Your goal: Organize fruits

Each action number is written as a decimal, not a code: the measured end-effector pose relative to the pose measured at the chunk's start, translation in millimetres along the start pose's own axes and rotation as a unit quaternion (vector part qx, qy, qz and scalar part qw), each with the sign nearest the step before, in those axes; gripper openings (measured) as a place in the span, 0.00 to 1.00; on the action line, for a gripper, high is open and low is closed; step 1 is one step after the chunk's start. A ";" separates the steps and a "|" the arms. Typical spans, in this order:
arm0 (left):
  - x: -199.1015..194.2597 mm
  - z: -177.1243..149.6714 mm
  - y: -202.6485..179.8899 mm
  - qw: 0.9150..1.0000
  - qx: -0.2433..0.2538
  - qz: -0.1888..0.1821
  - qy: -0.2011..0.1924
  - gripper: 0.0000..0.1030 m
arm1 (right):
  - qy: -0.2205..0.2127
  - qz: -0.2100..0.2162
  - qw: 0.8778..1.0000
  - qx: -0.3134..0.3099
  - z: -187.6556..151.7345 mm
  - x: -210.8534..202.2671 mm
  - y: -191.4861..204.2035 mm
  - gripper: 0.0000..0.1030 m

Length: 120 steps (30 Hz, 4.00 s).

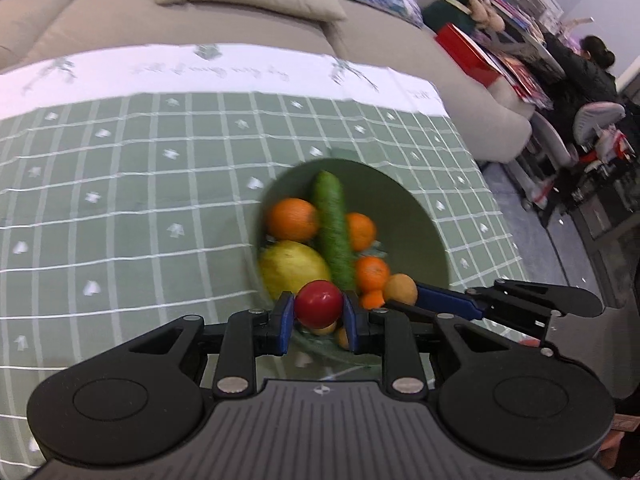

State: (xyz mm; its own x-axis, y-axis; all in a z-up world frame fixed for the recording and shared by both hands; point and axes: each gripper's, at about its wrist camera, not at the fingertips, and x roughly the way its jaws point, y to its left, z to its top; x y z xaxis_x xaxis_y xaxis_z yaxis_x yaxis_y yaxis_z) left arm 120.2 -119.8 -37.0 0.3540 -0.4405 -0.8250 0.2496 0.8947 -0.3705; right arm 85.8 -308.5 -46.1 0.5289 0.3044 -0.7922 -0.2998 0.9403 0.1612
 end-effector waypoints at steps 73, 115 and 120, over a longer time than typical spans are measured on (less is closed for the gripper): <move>-79.5 7.9 22.2 0.981 0.041 0.141 -0.127 0.56 | -0.009 -0.034 0.999 0.039 57.7 -7.4 -8.8 0.51; -102.9 -133.9 51.8 0.954 0.040 0.272 -0.123 0.84 | -0.018 -0.085 0.996 -0.017 -46.0 -37.5 141.2 0.82; -103.1 -134.1 49.1 0.953 0.044 0.275 -0.121 0.84 | -0.020 -0.084 0.996 -0.016 -45.8 -38.1 139.1 0.85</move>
State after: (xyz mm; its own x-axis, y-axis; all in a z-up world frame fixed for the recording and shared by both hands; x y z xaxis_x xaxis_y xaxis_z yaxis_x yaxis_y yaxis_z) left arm -24.9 -20.5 -27.4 0.6472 0.0783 -0.7583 0.0381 0.9901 0.1348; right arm -12.3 -196.3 -20.5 0.6053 0.1502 -0.7817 -0.2290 0.9734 0.0097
